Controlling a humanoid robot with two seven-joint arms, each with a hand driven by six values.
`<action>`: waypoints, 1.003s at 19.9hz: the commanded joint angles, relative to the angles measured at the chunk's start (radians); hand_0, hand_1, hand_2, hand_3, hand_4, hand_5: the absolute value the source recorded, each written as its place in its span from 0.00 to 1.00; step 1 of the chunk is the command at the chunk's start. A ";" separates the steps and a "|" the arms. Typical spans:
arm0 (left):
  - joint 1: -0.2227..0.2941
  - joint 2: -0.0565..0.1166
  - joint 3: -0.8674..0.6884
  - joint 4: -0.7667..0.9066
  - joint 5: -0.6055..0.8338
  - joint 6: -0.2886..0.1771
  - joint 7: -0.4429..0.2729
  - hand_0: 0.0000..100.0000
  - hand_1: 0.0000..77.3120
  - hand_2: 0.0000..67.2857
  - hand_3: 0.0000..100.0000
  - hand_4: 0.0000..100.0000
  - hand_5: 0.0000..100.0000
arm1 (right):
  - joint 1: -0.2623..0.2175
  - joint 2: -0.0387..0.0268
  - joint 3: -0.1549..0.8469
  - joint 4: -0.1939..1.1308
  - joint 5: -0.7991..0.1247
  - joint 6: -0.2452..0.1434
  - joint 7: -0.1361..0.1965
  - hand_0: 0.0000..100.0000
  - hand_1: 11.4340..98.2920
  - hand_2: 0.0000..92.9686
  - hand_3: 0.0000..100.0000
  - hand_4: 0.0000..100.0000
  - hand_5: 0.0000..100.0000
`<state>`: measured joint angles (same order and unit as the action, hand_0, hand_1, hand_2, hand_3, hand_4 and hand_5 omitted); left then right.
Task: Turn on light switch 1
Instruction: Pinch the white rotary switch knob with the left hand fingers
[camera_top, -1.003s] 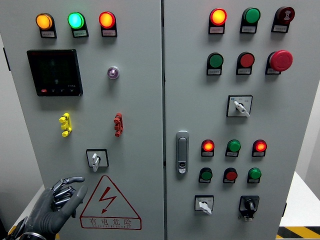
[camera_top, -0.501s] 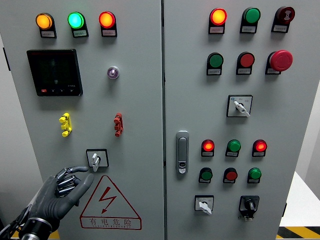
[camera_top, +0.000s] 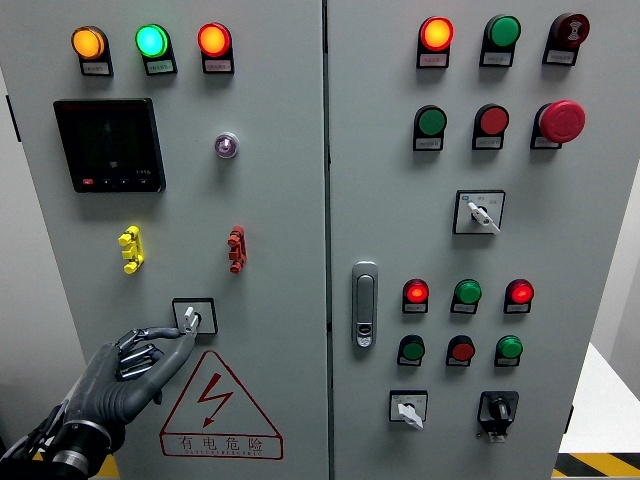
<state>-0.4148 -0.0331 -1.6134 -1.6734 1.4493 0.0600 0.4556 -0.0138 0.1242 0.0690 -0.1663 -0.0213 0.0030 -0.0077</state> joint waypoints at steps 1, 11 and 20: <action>-0.016 -0.002 0.004 0.003 0.005 0.003 0.024 0.00 0.82 0.60 0.85 1.00 0.90 | 0.000 0.0000 0.000 0.001 0.000 0.000 0.000 0.00 0.09 0.00 0.19 0.19 0.11; -0.053 -0.002 0.007 0.008 0.028 0.029 0.095 0.00 0.78 0.67 0.88 1.00 0.91 | 0.000 0.0000 0.000 -0.001 0.000 0.000 0.000 0.00 0.09 0.00 0.19 0.19 0.11; -0.059 -0.014 0.015 0.011 0.085 0.044 0.161 0.00 0.79 0.68 0.92 1.00 0.95 | 0.000 0.0000 0.000 -0.001 0.000 0.000 0.000 0.00 0.09 0.00 0.19 0.19 0.11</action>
<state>-0.4737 -0.0468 -1.5984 -1.6615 1.5351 0.1027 0.6148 -0.0138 0.1236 0.0690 -0.1664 -0.0215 0.0032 -0.0077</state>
